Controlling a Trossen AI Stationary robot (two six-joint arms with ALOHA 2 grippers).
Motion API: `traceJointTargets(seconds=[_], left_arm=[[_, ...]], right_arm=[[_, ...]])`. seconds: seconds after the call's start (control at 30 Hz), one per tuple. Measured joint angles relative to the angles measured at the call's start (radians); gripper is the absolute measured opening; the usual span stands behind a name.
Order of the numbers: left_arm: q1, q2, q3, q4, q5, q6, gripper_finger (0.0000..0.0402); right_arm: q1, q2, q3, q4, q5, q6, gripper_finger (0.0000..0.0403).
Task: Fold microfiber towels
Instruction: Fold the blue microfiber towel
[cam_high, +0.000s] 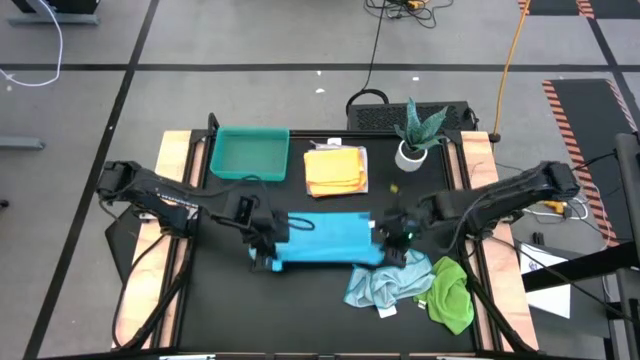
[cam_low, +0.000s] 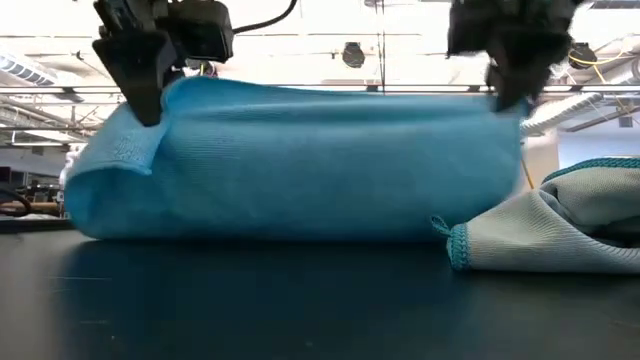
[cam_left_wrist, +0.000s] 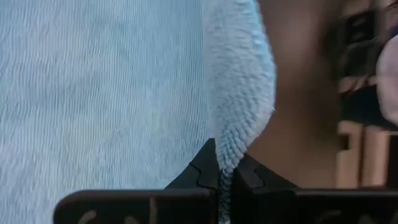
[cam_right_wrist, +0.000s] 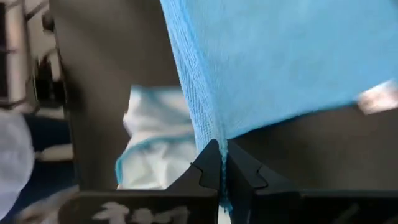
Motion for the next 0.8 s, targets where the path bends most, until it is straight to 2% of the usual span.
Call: traceJointTargets(seconds=[0.13, 0.23, 0.47, 0.6, 0.8], left_arm=[[-0.056, 0.0, -0.024, 0.153, 0.001, -0.067, 0.0009], [-0.082, 0.0, -0.025, 0.186, 0.001, -0.093, 0.001], [-0.113, 0.0, -0.025, 0.161, -0.008, -0.18, 0.002], [-0.125, 0.0, -0.025, 0.138, -0.011, -0.228, 0.0063], [-0.126, 0.0, -0.025, 0.139, -0.046, -0.279, 0.0161]], right_arm=[[0.069, 0.063, -0.108, 0.189, -0.046, 0.115, 0.0], [0.1, 0.089, -0.145, 0.299, -0.049, 0.157, 0.0], [0.096, 0.09, -0.145, 0.299, -0.048, 0.136, 0.0], [0.081, 0.083, -0.145, 0.279, -0.051, 0.12, 0.0], [0.063, 0.063, -0.145, 0.278, -0.052, 0.098, 0.0]])
